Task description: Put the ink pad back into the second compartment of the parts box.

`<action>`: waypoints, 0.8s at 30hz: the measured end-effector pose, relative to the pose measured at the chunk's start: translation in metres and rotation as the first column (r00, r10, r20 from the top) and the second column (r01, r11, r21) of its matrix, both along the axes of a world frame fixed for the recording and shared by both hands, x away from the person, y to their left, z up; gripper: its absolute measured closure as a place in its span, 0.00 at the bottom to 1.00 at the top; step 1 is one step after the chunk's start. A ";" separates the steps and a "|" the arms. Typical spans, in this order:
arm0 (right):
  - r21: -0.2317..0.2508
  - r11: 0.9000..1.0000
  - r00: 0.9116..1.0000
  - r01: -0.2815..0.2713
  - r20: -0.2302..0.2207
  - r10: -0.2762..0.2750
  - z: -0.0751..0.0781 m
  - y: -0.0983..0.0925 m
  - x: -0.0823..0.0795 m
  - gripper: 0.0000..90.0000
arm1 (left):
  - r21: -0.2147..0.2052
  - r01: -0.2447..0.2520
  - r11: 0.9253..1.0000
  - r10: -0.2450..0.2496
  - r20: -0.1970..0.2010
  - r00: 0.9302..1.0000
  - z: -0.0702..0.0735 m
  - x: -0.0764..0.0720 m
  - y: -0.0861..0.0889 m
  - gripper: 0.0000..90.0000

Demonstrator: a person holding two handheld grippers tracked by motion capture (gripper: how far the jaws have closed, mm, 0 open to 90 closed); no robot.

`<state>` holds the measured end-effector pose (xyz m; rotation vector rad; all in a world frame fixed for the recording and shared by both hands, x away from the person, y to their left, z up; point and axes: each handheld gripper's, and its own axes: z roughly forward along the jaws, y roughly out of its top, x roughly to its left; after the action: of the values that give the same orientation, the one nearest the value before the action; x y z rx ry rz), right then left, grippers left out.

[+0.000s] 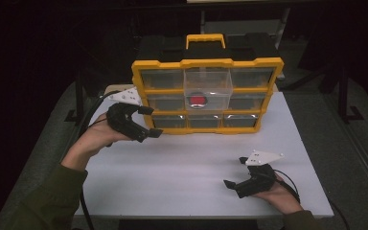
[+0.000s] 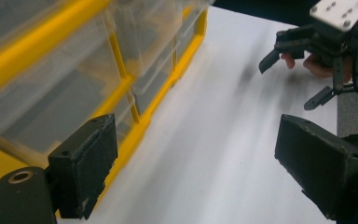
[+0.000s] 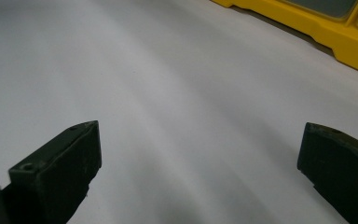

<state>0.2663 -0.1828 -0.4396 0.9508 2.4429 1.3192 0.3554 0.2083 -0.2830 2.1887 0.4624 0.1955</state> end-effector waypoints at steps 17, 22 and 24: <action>0.001 1.000 1.000 0.002 0.000 -0.002 0.000 0.000 0.000 0.00 | -0.031 -0.057 0.998 0.057 0.008 0.998 -0.058 -0.027 0.021 0.08; -0.001 1.000 1.000 0.001 0.002 -0.001 0.000 0.000 0.000 0.00 | -0.035 -0.081 0.996 0.081 0.012 0.997 -0.078 -0.037 0.027 0.03; 0.000 1.000 1.000 0.002 0.001 -0.002 0.000 0.000 0.000 0.00 | -0.033 -0.083 0.996 0.084 0.011 0.996 -0.085 -0.039 0.029 0.01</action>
<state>0.2665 -0.1830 -0.4401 0.9527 2.4406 1.3193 0.3160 0.2369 -0.3678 2.1368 0.5471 0.2448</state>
